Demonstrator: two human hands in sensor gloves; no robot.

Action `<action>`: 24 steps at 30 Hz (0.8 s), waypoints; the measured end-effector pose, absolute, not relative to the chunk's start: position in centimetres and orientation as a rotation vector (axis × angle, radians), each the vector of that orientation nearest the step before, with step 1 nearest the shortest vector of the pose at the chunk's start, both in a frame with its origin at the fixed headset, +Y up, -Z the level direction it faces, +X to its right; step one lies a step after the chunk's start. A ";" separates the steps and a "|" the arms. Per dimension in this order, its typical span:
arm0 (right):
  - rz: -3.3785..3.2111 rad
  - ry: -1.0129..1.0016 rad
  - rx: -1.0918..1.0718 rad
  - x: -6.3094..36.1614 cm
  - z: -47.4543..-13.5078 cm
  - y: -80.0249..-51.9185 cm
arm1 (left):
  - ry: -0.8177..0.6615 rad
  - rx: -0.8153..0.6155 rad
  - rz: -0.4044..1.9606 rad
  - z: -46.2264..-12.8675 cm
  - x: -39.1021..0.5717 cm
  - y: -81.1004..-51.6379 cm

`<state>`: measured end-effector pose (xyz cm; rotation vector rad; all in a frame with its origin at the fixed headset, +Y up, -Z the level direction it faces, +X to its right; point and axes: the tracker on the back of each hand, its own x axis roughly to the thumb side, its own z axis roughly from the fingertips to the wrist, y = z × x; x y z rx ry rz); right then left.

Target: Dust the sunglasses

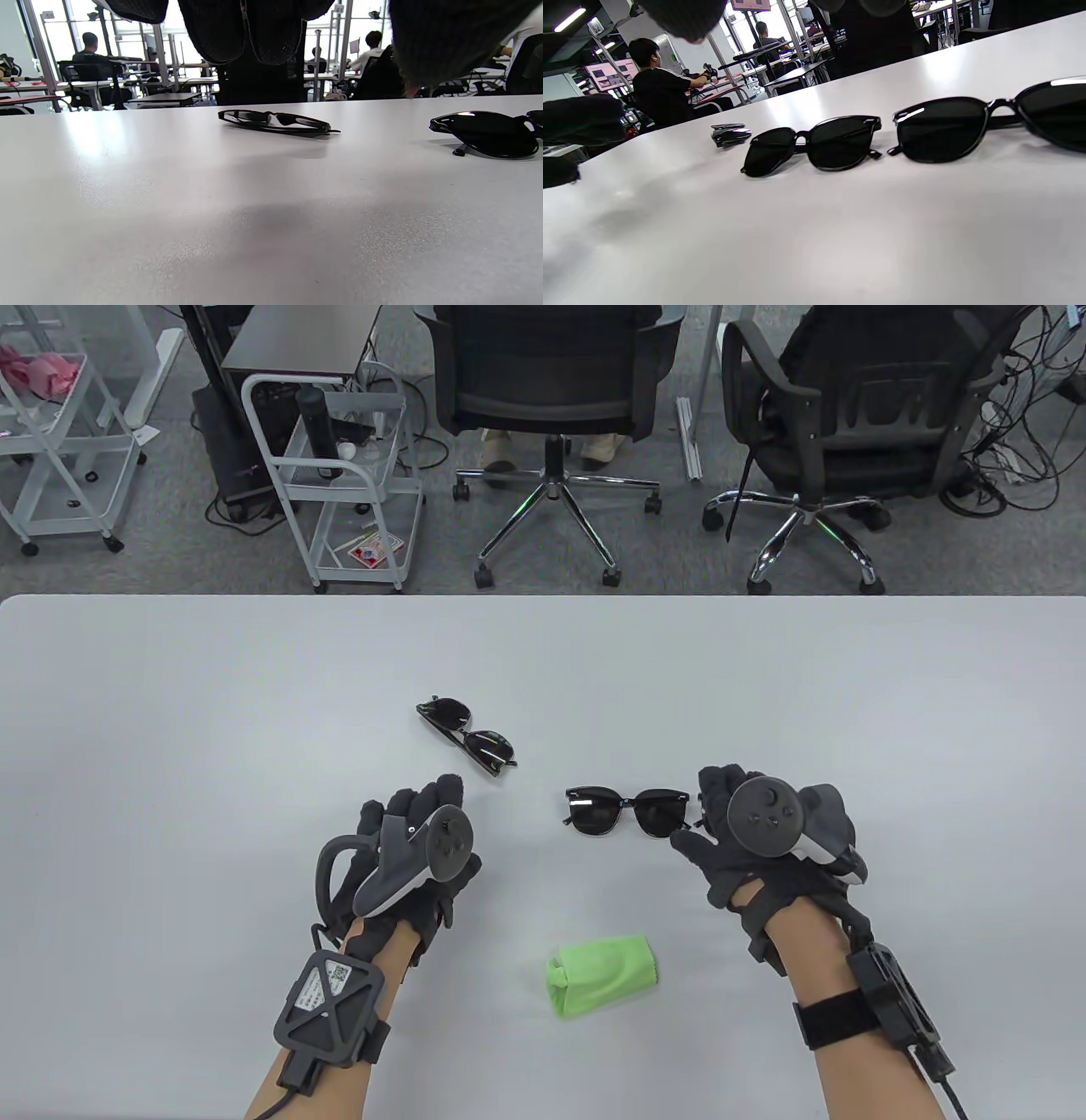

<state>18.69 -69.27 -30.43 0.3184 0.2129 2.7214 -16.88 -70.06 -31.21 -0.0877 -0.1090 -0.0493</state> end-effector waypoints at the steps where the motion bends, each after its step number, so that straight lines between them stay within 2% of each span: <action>1: 2.712 0.209 0.330 18.7 -30.1 -69.7 | -0.108 -0.093 -0.051 -31.2 -16.9 -70.1; 4: 2.678 0.171 0.327 19.0 -29.8 -70.9 | -0.107 -0.101 -0.057 -31.3 -16.9 -70.3; 6: 2.675 0.201 0.357 19.2 -29.9 -70.8 | -0.106 -0.106 -0.056 -31.3 -16.9 -70.4; 9: 2.670 0.106 0.344 19.4 -29.9 -70.5 | -0.111 -0.100 -0.040 -31.4 -16.7 -70.2; 12: 2.646 0.137 0.364 19.2 -29.8 -70.5 | -0.111 -0.078 -0.062 -32.2 -16.2 -69.4; 20: 2.655 0.176 0.396 19.0 -29.9 -70.5 | -0.062 -0.040 -0.281 -37.0 -14.3 -66.7; 24: 2.703 0.165 0.407 19.0 -30.0 -70.3 | -0.078 -0.028 -0.231 -39.5 -13.8 -67.9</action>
